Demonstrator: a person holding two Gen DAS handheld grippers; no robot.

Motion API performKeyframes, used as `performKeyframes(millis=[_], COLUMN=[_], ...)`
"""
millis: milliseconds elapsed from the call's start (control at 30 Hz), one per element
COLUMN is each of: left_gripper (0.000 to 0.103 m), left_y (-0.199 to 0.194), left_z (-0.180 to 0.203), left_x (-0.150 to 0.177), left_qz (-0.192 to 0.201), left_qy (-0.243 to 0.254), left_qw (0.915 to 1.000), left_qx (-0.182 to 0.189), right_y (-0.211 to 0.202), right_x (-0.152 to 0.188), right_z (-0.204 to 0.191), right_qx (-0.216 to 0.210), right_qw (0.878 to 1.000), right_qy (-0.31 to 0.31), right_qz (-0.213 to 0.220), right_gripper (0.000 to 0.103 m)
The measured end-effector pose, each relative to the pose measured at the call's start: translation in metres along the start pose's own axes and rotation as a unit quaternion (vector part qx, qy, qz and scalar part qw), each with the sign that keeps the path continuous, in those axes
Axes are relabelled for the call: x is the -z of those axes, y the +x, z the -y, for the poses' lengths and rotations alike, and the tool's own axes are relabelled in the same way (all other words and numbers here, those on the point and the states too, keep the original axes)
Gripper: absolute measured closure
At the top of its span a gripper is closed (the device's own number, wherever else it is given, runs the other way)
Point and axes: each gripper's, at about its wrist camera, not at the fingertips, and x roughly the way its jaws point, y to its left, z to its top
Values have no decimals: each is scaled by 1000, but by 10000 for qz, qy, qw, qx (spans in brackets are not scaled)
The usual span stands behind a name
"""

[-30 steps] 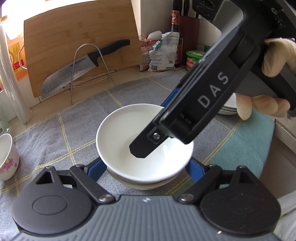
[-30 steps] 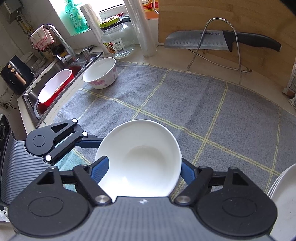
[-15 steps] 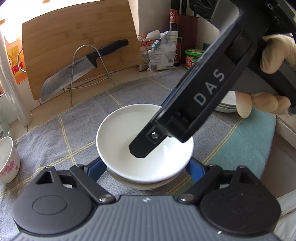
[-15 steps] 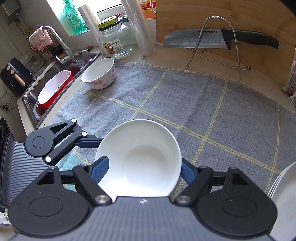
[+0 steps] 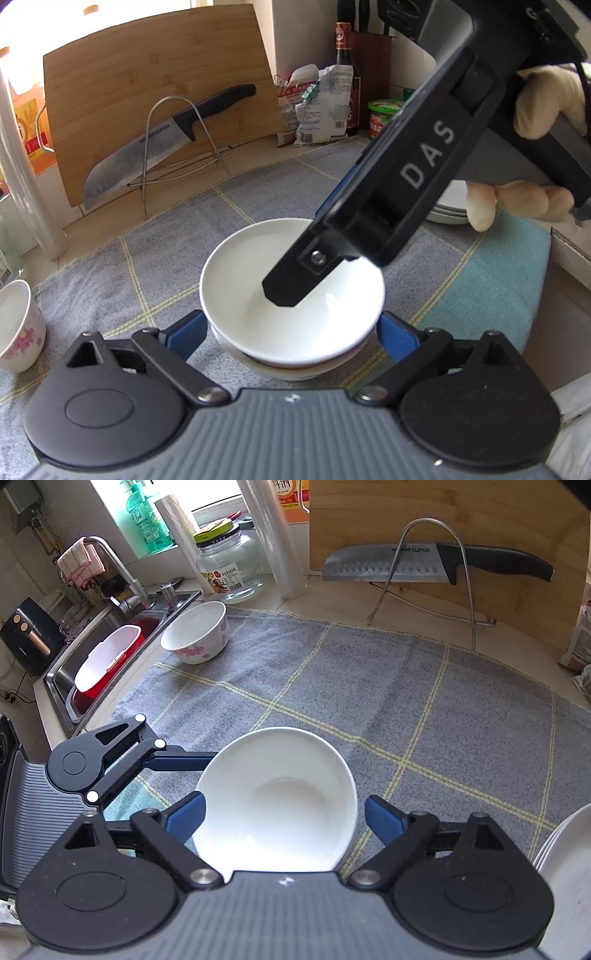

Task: Organize plates and bowls
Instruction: 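Open the right tool and withdraw it from the bowl stack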

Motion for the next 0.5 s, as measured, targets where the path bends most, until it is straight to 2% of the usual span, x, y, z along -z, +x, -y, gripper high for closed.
performKeyframes(millis=[167, 267, 367, 500], left_gripper=[3, 3, 1, 1], left_y=[-15, -29, -42, -52], left_z=[-10, -19, -33, -66], left_x=[1, 3, 6, 16], left_qz=[82, 184, 334, 382], left_qy=[-88, -139, -216, -424], left_qw=[9999, 9997, 9986, 9930], left_qx=[53, -35, -355, -1030], right_y=[-5, -7, -5, 4], right_x=[-6, -13, -25, -46], right_z=[-2, -7, -17, -35], right_qx=[62, 102, 154, 120], right_qw=[9999, 9997, 9989, 9970], right_qy=[-55, -185, -424, -740], right_qz=[83, 136, 157, 184], right_gripper=[0, 0, 0, 0])
